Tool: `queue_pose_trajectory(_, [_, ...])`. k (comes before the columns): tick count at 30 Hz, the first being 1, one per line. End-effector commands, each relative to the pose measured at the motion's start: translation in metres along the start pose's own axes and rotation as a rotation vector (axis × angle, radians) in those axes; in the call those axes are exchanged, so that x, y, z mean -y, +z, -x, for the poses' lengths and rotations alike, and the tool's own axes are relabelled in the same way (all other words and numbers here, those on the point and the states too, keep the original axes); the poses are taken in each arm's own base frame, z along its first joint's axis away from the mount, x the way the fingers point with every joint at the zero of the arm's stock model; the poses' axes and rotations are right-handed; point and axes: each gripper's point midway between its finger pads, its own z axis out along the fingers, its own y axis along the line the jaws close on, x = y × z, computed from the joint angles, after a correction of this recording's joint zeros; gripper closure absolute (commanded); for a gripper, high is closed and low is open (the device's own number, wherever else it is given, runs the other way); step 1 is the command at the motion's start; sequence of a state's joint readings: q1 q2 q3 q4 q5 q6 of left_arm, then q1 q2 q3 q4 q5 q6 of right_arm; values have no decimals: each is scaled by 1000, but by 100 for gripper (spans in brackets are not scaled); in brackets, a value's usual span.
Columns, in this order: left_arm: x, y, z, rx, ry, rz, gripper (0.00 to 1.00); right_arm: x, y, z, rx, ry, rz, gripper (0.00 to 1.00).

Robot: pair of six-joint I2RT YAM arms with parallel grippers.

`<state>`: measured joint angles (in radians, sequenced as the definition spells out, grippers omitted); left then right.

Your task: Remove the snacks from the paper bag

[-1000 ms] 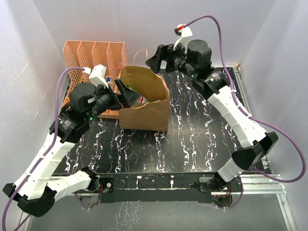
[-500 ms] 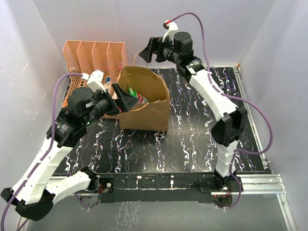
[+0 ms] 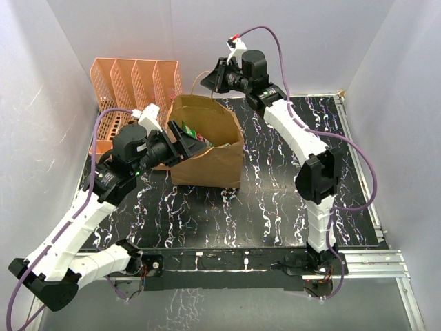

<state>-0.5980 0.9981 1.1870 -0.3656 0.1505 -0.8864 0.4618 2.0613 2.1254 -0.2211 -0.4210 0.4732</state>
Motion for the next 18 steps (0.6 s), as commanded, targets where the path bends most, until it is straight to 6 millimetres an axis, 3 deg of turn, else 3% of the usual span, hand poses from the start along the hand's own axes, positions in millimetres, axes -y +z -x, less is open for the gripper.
queue_pose_trajectory(1, [14, 2, 1, 7, -28, -74, 41, -38, -34, 66, 180, -77, 41, 93])
queue_pose_trajectory(5, [13, 6, -3, 0, -66, -92, 62, -41, -47, 74, 184, -72, 14, 93])
queue_pose_trajectory(10, [22, 1, 6, 7, -60, -77, 98, -45, -78, 91, 232, -70, -48, 93])
queue_pose_trajectory(14, [24, -16, 20, 42, -34, -16, 100, -54, -110, 98, 265, -77, -74, 93])
queue_pose_trajectory(18, [17, -38, 36, 104, -2, 84, 100, -68, -132, 90, 252, -83, -53, 93])
